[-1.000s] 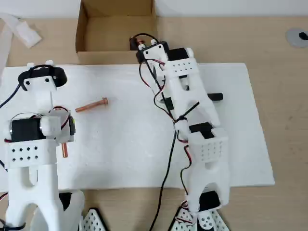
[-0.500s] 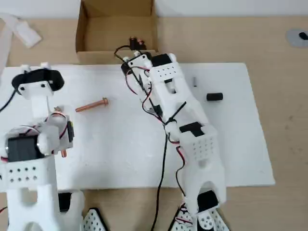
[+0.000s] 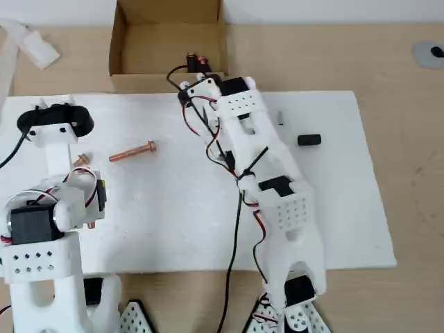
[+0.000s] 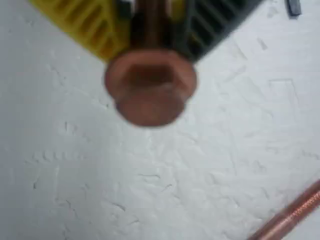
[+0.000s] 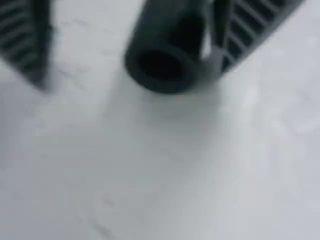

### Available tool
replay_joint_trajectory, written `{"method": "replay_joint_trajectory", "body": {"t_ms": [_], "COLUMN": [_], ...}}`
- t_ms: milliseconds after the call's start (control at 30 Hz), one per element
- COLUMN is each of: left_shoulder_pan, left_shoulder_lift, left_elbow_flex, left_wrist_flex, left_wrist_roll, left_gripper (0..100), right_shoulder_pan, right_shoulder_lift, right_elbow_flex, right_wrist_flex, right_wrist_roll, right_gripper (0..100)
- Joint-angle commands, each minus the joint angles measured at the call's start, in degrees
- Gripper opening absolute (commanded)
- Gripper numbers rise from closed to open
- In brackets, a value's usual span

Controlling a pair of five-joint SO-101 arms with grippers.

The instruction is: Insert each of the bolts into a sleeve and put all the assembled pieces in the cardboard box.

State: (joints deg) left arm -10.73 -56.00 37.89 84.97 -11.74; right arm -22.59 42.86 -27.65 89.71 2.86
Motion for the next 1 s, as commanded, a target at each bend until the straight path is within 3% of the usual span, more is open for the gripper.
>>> {"method": "replay_joint_trajectory", "body": {"t_ms": [0, 333, 600, 800, 967], "left_shoulder_pan": [0.44, 0.44, 0.44, 0.53, 0.53], "left_shoulder_lift": [-1.01, -1.01, -2.95, -3.21, -3.21], "left_elbow_flex": [-0.44, -0.70, -0.88, -0.97, -0.88], "left_wrist_flex": [-0.53, 0.00, 0.44, 1.58, 2.02], "left_wrist_roll": [-0.26, -0.26, -0.26, -0.26, -0.26], "left_gripper": [1, 1, 1, 1, 1], "right_shoulder_pan": [-2.95, -2.77, -2.59, -2.59, -2.59], "right_shoulder_lift": [2.42, 2.59, 2.59, 2.42, 2.33], "right_elbow_flex": [0.48, 0.66, 0.22, 0.13, 0.48], "right_wrist_flex": [2.20, 2.81, 5.10, 6.59, 7.56], "right_wrist_roll": [0.88, 0.79, 1.05, 2.55, 2.55], "right_gripper": [10.3, 1.9, 1.9, 20.0, 20.9]}}
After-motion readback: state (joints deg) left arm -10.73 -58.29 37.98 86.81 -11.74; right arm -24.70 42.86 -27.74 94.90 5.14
